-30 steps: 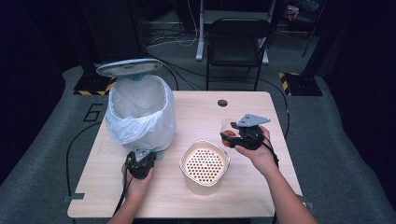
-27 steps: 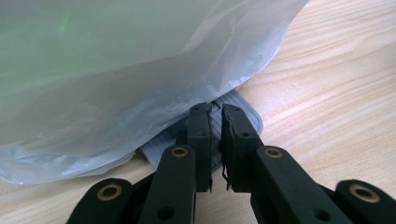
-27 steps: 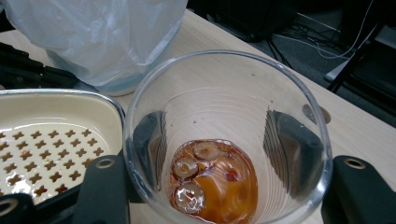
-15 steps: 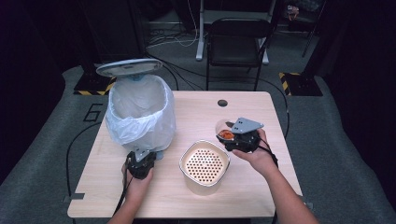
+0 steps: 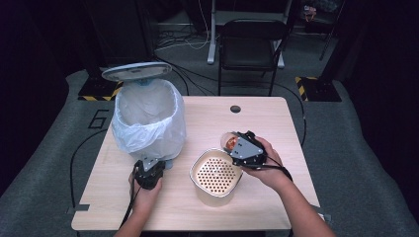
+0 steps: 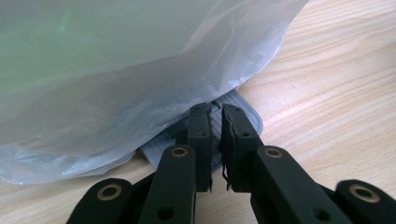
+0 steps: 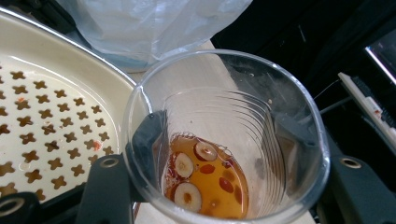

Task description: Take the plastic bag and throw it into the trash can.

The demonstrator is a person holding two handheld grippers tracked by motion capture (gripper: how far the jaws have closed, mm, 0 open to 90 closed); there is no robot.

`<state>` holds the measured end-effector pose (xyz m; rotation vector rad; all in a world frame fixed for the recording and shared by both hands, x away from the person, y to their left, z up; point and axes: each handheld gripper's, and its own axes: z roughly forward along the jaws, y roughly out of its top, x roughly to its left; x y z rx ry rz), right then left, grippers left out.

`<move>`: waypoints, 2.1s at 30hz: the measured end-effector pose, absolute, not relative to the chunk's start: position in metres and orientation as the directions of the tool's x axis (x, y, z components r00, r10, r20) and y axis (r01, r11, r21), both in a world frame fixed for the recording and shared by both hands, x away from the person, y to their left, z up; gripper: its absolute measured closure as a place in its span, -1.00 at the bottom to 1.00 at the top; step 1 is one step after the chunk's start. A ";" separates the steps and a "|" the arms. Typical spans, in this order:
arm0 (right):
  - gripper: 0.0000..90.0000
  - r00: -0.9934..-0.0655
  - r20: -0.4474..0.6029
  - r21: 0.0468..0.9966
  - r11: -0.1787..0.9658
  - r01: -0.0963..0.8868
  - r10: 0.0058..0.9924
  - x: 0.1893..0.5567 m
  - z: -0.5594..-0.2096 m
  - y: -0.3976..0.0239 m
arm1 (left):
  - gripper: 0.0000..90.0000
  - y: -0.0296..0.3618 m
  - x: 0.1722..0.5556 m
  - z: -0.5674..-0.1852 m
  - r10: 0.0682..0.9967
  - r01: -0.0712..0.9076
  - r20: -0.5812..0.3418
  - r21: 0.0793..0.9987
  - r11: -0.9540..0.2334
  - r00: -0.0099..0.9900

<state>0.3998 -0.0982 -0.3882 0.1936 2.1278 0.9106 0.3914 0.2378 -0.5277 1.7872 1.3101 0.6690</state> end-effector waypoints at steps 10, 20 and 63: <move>-0.02 -0.644 -0.665 0.627 0.751 -0.207 0.377 0.395 -0.388 -0.096 | 0.83 0.238 0.391 -0.528 0.945 0.520 -0.042 0.842 -0.140 0.323; -0.01 -0.574 -0.752 0.545 0.795 -0.265 0.324 0.386 -0.387 -0.093 | 0.83 0.238 0.391 -0.528 0.946 0.520 -0.040 0.842 -0.142 0.323; 0.09 -0.099 -0.881 -0.387 0.825 -0.412 -0.463 0.347 -0.410 -0.055 | 0.83 0.238 0.391 -0.528 0.945 0.520 -0.043 0.843 -0.140 0.323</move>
